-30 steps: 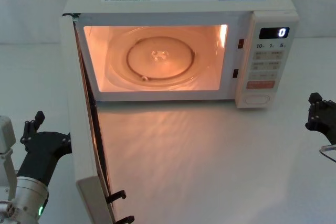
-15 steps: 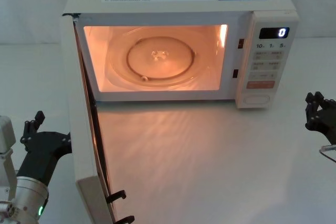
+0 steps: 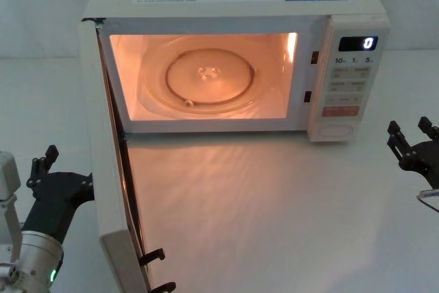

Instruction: Press the button to open the microwave door with one hand; close the microwave door with the other hand.

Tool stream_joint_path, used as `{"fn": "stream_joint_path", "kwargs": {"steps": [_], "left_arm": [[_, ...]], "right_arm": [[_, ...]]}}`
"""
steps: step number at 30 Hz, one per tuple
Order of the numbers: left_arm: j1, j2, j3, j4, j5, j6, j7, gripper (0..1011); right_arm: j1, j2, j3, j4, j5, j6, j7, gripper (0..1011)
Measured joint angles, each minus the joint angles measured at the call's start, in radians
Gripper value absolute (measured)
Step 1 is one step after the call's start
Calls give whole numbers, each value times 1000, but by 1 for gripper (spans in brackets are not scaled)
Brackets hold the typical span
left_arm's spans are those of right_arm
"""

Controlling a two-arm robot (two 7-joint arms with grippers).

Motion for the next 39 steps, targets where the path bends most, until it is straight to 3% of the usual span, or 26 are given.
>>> {"fn": "stream_joint_path", "kwargs": {"steps": [11, 15, 27, 31, 39], "left_arm": [[0, 0, 0, 0, 0, 0, 0, 1001], [0, 0, 0, 0, 0, 0, 0, 1001], [0, 0, 0, 0, 0, 0, 0, 979], [0, 0, 0, 0, 0, 0, 0, 906], [0, 0, 0, 0, 0, 0, 0, 668]], "right_arm": [[0, 0, 0, 0, 0, 0, 0, 928], [0, 0, 0, 0, 0, 0, 0, 1002], [0, 0, 0, 0, 0, 0, 0, 1000], [0, 0, 0, 0, 0, 0, 0, 1000], [0, 0, 0, 0, 0, 0, 0, 1000]]}}
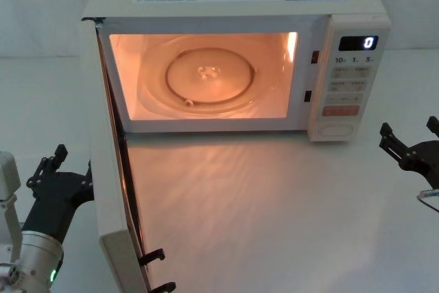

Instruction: Press the button to open the microwave door with one hand; close the microwave door with the other hand.

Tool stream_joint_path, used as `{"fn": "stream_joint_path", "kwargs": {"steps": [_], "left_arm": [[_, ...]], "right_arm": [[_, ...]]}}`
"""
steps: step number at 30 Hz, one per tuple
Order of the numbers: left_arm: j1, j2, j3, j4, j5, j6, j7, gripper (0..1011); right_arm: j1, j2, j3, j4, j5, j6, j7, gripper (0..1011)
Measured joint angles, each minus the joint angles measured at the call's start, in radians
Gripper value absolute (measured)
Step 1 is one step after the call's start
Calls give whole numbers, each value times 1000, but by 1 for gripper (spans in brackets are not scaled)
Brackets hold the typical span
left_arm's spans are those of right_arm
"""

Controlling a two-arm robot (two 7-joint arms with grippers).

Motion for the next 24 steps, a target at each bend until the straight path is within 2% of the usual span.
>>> {"fn": "stream_joint_path", "kwargs": {"steps": [3, 6, 12, 18, 19, 21, 24], "left_arm": [[0, 0, 0, 0, 0, 0, 0, 544], [0, 0, 0, 0, 0, 0, 0, 481], [0, 0, 0, 0, 0, 0, 0, 253], [0, 0, 0, 0, 0, 0, 0, 99], [0, 0, 0, 0, 0, 0, 0, 42], [0, 0, 0, 0, 0, 0, 0, 0], [0, 0, 0, 0, 0, 0, 0, 0]], "right_arm": [[0, 0, 0, 0, 0, 0, 0, 1000], [0, 0, 0, 0, 0, 0, 0, 1000], [0, 0, 0, 0, 0, 0, 0, 1000], [0, 0, 0, 0, 0, 0, 0, 1000], [0, 0, 0, 0, 0, 0, 0, 1000], [0, 0, 0, 0, 0, 0, 0, 1000], [0, 0, 0, 0, 0, 0, 0, 1000]]}}
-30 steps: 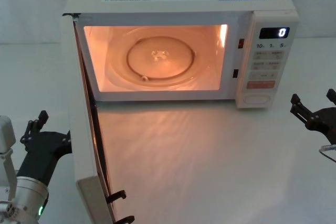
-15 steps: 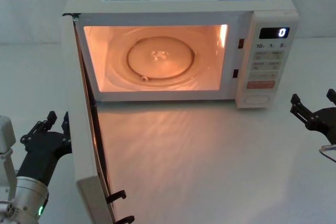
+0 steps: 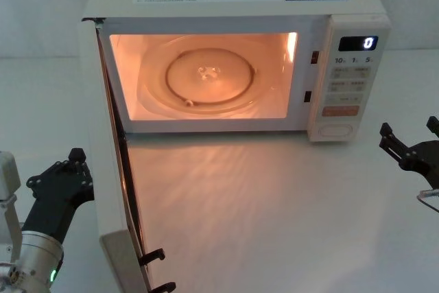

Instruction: Press the button to open the microwave door with one hand; close the microwave door with the other hand.

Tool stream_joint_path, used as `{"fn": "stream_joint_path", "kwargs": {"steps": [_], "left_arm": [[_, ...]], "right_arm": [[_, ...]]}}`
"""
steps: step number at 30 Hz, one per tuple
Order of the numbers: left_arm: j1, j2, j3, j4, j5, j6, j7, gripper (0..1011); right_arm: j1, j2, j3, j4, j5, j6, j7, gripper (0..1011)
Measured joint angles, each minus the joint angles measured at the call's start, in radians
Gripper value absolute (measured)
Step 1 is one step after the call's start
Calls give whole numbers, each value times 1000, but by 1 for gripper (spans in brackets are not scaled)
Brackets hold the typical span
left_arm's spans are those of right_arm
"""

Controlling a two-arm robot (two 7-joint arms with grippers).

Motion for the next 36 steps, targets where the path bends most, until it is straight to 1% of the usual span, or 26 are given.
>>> {"fn": "stream_joint_path", "kwargs": {"steps": [14, 21, 25, 29, 33, 36], "left_arm": [[0, 0, 0, 0, 0, 0, 0, 0], [9, -12, -20, -10, 10, -8, -15, 0], [23, -18, -43, -33, 2, -7, -34, 0], [32, -14, -70, -55, -24, 1, -67, 0], [38, 5, -100, -73, -56, 13, -116, 0], [39, 44, -129, -77, -85, 14, -173, 0]], "right_arm": [[0, 0, 0, 0, 0, 0, 0, 1000], [0, 0, 0, 0, 0, 0, 0, 1000], [0, 0, 0, 0, 0, 0, 0, 1000], [0, 0, 0, 0, 0, 0, 0, 1000], [0, 0, 0, 0, 0, 0, 0, 1000], [0, 0, 0, 0, 0, 0, 0, 1000]]}}
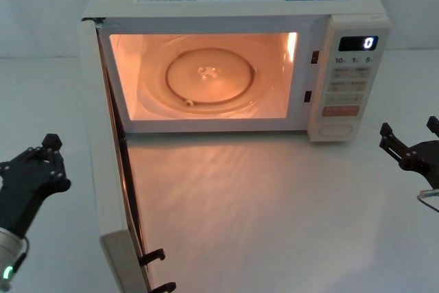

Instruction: Press the button to open the microwave door with one hand; close the microwave door with the other hand.

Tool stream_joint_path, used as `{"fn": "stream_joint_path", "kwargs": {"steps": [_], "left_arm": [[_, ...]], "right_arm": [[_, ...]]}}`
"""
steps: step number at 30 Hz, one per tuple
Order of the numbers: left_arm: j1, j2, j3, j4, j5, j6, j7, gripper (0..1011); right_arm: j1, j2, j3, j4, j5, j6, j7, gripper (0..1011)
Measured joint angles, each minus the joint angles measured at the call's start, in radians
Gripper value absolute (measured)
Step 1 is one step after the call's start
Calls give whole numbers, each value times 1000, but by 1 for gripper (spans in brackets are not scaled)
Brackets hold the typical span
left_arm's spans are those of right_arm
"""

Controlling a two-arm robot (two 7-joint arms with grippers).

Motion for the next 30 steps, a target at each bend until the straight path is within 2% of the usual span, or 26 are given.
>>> {"fn": "stream_joint_path", "kwargs": {"steps": [6, 9, 13, 14, 16, 19, 26, 30], "left_arm": [[-7, 61, -42, 16, -51, -9, -77, 0], [-18, 111, -64, 30, -84, -22, -135, 0], [-27, 155, -76, 39, -116, -31, -186, 0], [-33, 178, -80, 43, -133, -34, -214, 0], [-38, 197, -82, 47, -147, -36, -238, 0], [-56, 251, -79, 57, -184, -44, -310, 0], [-85, 308, -57, 39, -240, -58, -396, 0], [-100, 322, -36, 19, -263, -60, -417, 0]], "right_arm": [[0, 0, 0, 0, 0, 0, 0, 1000], [0, 0, 0, 0, 0, 0, 0, 1000], [0, 0, 0, 0, 0, 0, 0, 1000], [0, 0, 0, 0, 0, 0, 0, 1000], [0, 0, 0, 0, 0, 0, 0, 1000], [0, 0, 0, 0, 0, 0, 0, 1000], [0, 0, 0, 0, 0, 0, 0, 1000], [0, 0, 0, 0, 0, 0, 0, 1000]]}}
